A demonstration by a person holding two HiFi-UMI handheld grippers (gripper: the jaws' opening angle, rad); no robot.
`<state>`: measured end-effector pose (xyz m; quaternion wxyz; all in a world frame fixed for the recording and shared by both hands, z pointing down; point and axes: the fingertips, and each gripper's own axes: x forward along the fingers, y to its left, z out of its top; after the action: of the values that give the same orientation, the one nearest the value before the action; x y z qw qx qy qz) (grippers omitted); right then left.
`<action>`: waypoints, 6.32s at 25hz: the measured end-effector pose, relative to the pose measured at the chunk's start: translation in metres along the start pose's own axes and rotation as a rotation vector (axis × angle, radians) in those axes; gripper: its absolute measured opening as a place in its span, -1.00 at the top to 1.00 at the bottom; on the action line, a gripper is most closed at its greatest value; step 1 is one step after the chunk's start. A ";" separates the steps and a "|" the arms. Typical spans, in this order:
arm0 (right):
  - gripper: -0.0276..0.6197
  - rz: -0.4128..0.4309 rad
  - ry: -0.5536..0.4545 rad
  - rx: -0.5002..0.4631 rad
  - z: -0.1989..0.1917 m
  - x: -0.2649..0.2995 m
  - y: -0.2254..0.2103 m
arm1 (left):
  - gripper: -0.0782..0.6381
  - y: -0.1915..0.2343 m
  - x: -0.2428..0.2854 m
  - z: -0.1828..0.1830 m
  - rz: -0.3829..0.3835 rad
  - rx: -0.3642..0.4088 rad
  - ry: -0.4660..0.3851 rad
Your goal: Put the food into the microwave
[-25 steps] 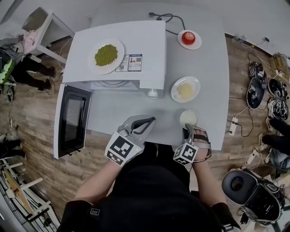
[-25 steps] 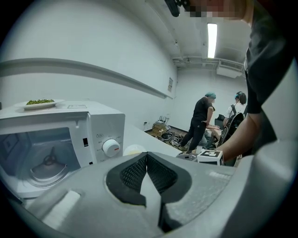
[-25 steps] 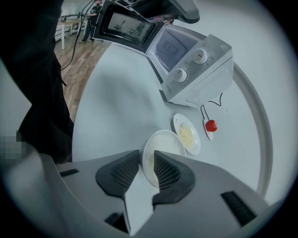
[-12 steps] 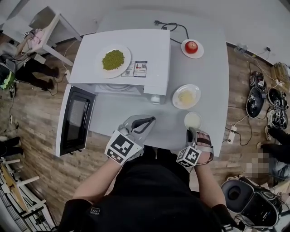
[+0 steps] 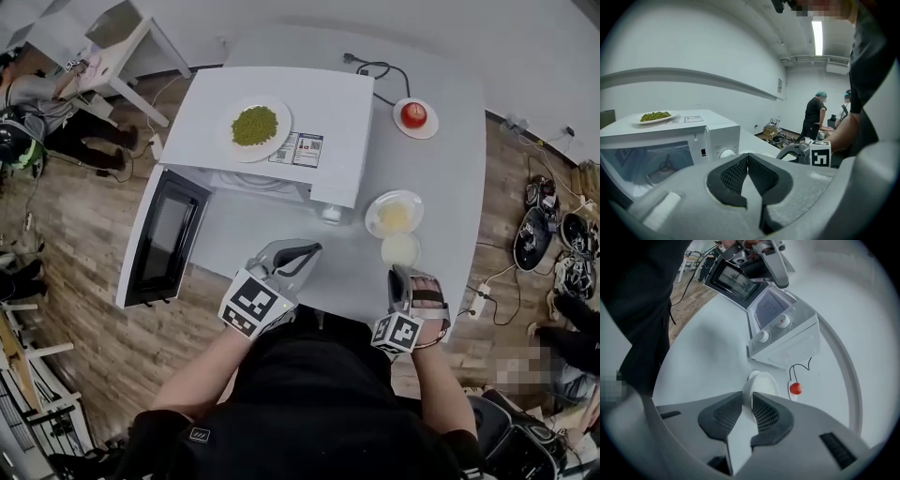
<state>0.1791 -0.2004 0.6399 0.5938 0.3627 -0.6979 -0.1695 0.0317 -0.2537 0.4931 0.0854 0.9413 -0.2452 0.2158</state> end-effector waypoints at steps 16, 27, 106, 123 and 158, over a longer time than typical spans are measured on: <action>0.67 0.012 -0.073 -0.040 0.096 -0.018 0.014 | 0.76 0.019 -0.069 -0.026 -0.001 -0.021 -0.064; 0.69 -0.056 -0.034 -0.063 0.233 -0.005 0.028 | 0.76 0.083 -0.162 -0.054 -0.055 0.030 -0.117; 0.82 0.280 -0.563 0.867 0.339 -0.108 0.000 | 0.76 0.060 -0.193 -0.059 -0.099 -0.150 -0.199; 0.87 0.324 -0.990 0.989 0.177 -0.274 -0.065 | 0.76 -0.127 -0.134 0.072 -0.075 -0.117 -0.316; 0.88 0.121 -0.924 1.004 0.183 -0.269 -0.083 | 0.76 -0.109 -0.146 0.096 -0.112 0.060 -0.314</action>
<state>0.0384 -0.1019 0.3506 0.0032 0.4447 -0.8929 0.0707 0.0059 -0.1233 0.3365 0.0297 0.9777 -0.1961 0.0683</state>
